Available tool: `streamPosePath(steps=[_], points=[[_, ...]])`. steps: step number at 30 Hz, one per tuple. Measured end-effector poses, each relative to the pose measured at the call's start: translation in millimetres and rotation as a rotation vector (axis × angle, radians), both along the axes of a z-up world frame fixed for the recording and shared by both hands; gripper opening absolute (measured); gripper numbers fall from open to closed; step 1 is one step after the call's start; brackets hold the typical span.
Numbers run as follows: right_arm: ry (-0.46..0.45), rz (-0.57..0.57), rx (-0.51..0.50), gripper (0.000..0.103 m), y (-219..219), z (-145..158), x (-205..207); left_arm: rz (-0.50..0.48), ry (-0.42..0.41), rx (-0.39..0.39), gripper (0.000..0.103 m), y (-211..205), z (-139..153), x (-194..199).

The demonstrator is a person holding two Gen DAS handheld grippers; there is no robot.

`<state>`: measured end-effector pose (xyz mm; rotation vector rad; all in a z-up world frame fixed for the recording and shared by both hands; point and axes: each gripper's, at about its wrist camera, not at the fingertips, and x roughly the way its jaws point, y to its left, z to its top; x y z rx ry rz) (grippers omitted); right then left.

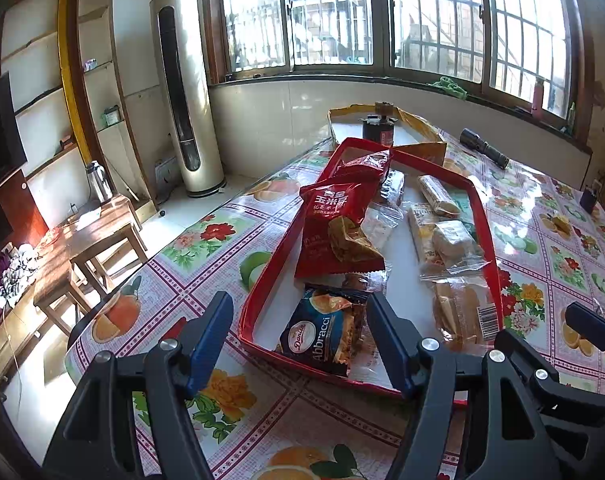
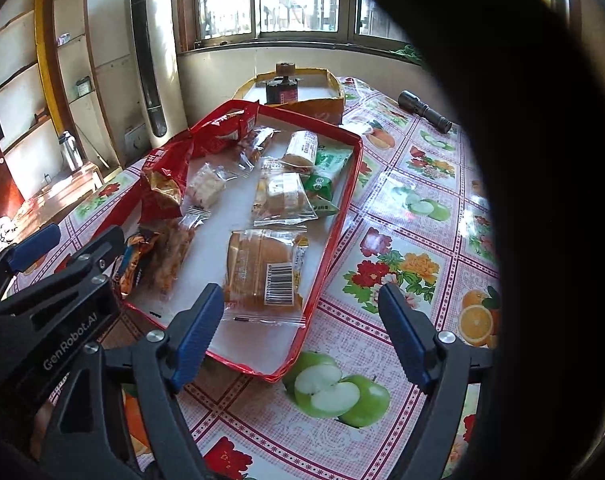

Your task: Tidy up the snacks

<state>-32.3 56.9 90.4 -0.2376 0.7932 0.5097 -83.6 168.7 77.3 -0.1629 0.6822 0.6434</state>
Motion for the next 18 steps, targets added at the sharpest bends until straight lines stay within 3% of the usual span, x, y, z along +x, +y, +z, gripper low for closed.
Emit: streamPosePath(steps=[18], points=[[-0.02, -0.017, -0.017, 0.087, 2.3, 2.2, -2.4, -0.005, -0.002, 0.009, 0.071, -0.2, -0.4, -5.7]])
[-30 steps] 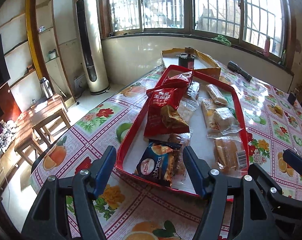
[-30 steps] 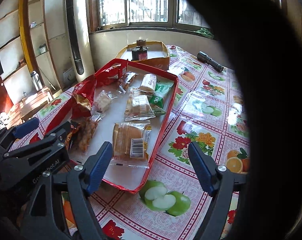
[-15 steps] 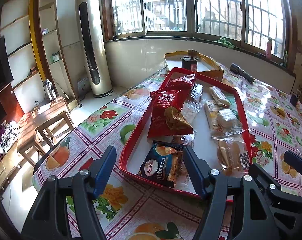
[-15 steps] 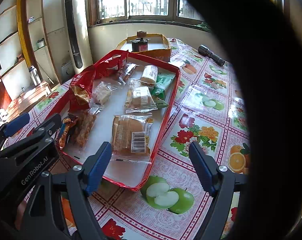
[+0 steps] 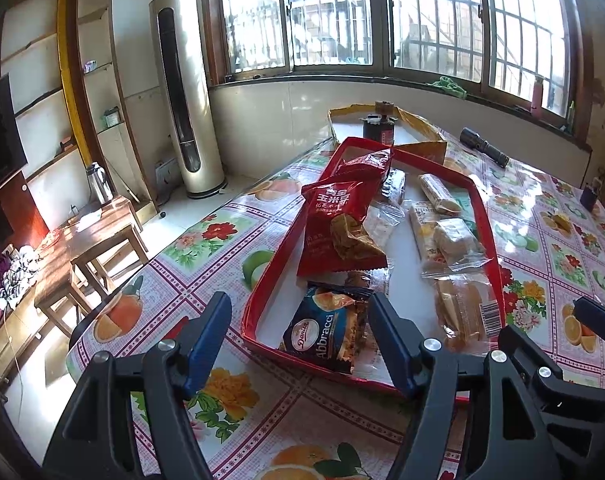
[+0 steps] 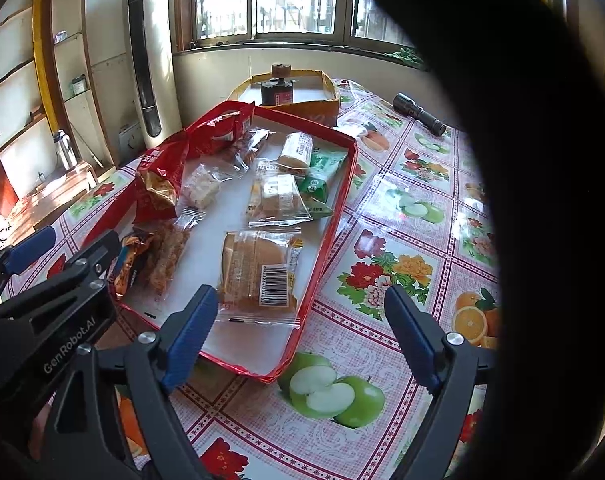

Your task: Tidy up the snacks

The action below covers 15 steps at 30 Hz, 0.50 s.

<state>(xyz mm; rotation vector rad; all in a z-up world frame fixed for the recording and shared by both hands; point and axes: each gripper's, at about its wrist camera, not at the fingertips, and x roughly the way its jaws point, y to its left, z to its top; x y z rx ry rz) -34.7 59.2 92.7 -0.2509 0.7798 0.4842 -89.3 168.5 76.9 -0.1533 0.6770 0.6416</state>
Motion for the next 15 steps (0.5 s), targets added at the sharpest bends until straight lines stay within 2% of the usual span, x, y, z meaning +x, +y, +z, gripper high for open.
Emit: streamPosePath(steps=[15], points=[[-0.009, -0.026, -0.013, 0.089, -1.5, 0.7, 0.8, -0.028, 0.0, -0.002, 0.072, -0.8, -0.3, 0.3]])
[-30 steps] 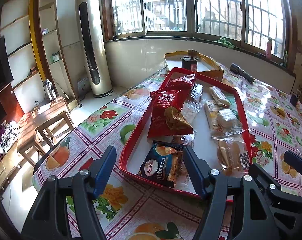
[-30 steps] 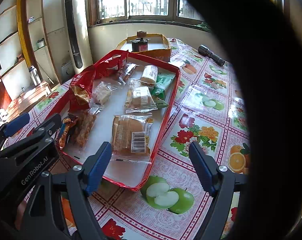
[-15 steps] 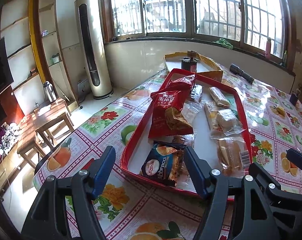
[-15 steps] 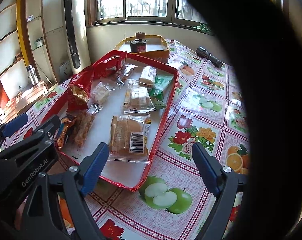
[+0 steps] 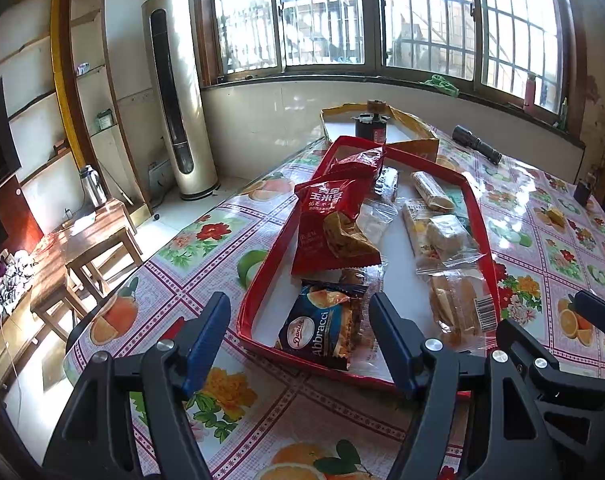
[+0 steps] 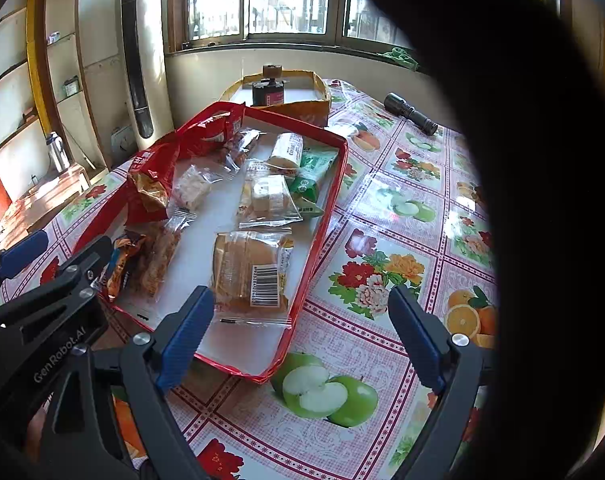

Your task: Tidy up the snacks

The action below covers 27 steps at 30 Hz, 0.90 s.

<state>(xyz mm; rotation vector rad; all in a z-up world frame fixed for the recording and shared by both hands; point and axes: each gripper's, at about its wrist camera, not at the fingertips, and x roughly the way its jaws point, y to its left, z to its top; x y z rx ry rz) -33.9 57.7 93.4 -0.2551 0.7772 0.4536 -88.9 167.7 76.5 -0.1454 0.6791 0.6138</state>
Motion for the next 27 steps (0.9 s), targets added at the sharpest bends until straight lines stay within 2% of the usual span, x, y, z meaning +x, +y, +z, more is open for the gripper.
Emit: streamPosePath(steps=[8, 17, 27], points=[[-0.012, -0.007, -0.017, 0.089, 1.8, -0.7, -1.1, -0.004, -0.002, -0.005, 0.072, -0.1, 0.4, -0.2], [-0.013, -0.011, -0.016, 0.089, 0.9, -0.5, 0.1, -0.018, -0.003, -0.017, 0.078, 7.6, 0.4, 2.3], [-0.006, -0.029, -0.007, 0.089, -2.2, -0.4, 3.7, -0.053, -0.02, -0.031, 0.076, 7.1, 1.0, 3.6]])
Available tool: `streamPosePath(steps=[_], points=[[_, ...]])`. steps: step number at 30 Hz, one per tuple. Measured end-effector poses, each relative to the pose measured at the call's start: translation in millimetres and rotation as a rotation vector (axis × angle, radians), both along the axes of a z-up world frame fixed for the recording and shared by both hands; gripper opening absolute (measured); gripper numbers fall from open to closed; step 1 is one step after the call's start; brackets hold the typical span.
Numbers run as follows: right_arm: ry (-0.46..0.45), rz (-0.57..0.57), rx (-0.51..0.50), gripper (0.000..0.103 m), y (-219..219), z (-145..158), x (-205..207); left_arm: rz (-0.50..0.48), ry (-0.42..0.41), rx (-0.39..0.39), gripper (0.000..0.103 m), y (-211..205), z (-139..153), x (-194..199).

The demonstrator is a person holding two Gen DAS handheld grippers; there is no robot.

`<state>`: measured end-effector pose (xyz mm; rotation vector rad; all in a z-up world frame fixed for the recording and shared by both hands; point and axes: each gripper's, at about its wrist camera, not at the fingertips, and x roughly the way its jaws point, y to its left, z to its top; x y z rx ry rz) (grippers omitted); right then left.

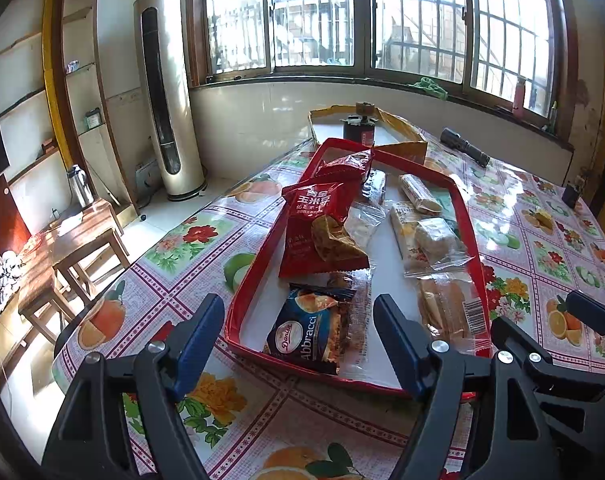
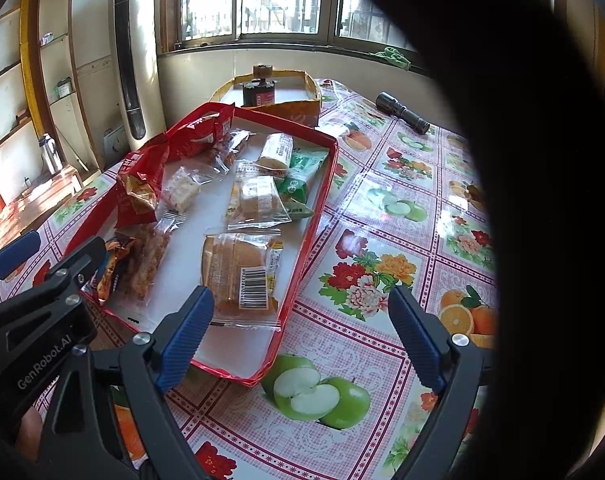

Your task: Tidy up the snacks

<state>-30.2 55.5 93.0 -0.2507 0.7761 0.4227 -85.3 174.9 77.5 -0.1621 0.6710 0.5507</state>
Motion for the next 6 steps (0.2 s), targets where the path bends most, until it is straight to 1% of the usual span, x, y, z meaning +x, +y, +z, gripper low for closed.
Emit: streamPosePath(steps=[6], points=[[0.003, -0.008, 0.002, 0.089, -1.7, -1.0, 1.0, -0.017, 0.024, -0.033, 0.078, 2.5, -2.2, 3.3]])
